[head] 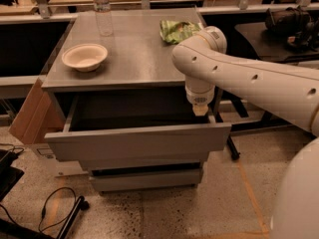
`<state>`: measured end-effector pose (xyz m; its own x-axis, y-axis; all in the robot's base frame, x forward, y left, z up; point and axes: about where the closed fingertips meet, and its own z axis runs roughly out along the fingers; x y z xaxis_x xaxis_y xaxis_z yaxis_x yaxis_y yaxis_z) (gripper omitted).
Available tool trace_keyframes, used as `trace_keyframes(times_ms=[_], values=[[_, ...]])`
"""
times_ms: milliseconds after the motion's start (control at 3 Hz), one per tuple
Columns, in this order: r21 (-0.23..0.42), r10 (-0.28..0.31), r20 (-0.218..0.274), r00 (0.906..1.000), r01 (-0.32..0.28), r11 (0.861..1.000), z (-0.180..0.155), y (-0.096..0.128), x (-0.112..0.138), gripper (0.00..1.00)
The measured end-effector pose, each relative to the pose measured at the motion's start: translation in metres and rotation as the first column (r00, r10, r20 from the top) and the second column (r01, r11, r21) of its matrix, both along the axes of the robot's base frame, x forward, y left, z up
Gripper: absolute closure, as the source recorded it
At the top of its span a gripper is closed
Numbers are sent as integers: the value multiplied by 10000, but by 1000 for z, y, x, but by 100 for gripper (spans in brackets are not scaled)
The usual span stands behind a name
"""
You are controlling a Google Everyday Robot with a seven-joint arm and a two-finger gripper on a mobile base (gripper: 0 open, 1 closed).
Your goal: Open top drawer
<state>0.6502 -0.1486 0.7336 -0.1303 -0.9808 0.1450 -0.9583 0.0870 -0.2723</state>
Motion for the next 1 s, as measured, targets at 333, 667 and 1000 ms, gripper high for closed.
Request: trace_keyframes(times_ms=[333,667,1000], values=[[556,-1115,-687,9914,1154,9918,-10,0,-18,100],[555,-1115,-687,9914,1154,9918,-10,0,-18,100],[970,-1022,-1077,9889,1127,9889,-29,-3,-23,100]])
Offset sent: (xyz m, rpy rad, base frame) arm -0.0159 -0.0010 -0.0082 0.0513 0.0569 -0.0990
